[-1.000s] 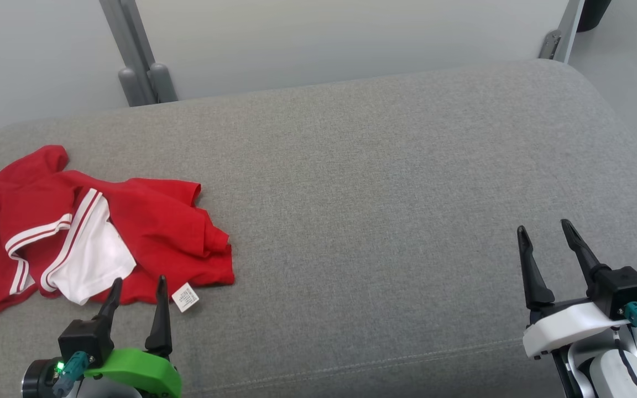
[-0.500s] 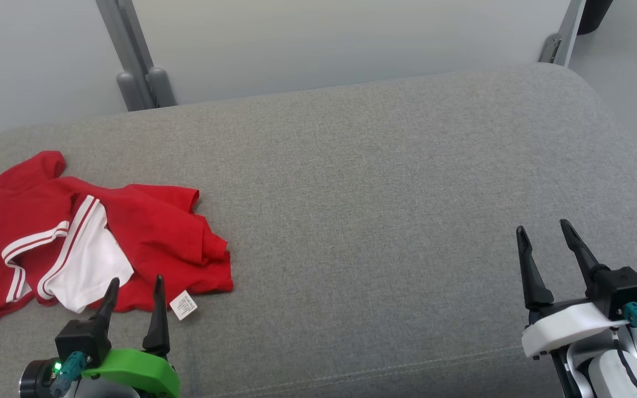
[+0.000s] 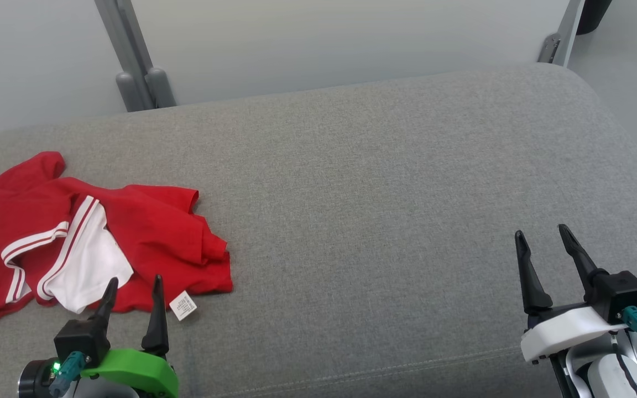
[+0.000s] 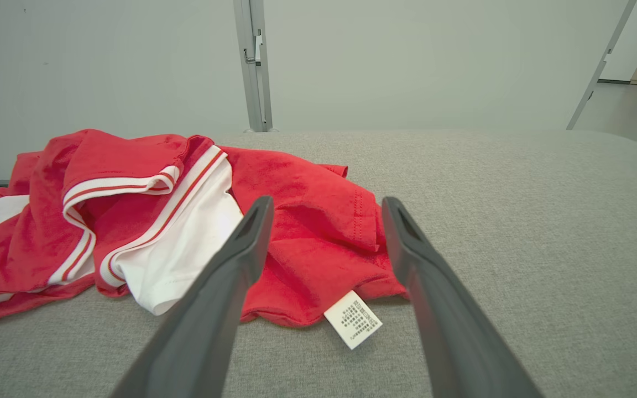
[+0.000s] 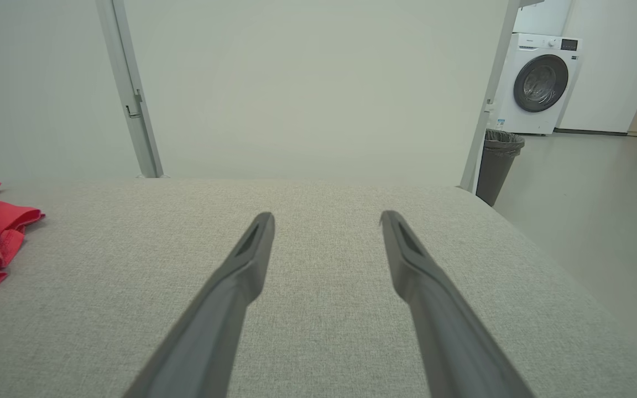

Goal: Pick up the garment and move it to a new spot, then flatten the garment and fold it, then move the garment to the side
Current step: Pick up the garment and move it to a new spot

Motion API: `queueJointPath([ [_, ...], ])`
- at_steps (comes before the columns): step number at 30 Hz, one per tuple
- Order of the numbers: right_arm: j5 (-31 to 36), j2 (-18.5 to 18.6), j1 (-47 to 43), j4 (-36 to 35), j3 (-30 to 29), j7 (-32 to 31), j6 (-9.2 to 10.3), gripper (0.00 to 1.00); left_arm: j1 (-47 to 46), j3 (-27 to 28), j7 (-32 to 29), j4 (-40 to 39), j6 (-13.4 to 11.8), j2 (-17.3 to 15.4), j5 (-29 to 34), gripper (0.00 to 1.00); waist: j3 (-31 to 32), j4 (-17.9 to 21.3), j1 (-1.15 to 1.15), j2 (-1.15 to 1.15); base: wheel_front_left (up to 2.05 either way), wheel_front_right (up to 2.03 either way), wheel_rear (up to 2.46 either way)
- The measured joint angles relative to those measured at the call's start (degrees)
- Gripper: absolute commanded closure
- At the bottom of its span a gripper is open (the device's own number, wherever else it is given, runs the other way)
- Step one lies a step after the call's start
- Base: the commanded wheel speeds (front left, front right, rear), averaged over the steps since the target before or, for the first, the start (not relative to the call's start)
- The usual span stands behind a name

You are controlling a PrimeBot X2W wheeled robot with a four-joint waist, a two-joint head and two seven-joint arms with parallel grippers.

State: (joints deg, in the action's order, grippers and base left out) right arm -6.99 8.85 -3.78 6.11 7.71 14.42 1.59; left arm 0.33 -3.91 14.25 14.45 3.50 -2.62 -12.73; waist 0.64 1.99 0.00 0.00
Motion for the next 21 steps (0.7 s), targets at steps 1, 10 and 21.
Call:
queueJointPath([
  [1, 0.0, 0.0, 0.0, 0.0, 0.0, 0.0, 0.00, 0.00, 0.0, 0.1, 0.0, 0.0, 0.0, 0.0, 0.0, 0.00, 0.0, 0.0, 0.00, 0.00, 0.00, 0.00, 0.00],
  [10, 0.2, -0.1, 0.0, 0.1, -0.2, 0.0, -0.07, 0.00, 0.0, 0.1, 0.0, 0.0, 0.0, 0.0, 0.4, 0.00, 0.1, -0.1, 0.00, 0.00, 0.00, 0.00, 0.00],
  [21, 0.4, -0.3, 0.0, 0.1, -0.3, 0.0, -0.52, 0.00, 0.0, 0.2, 0.0, 0.0, 0.0, 0.1, 0.4, 0.00, 0.1, -0.4, 0.00, 0.00, 0.00, 0.00, 0.00],
])
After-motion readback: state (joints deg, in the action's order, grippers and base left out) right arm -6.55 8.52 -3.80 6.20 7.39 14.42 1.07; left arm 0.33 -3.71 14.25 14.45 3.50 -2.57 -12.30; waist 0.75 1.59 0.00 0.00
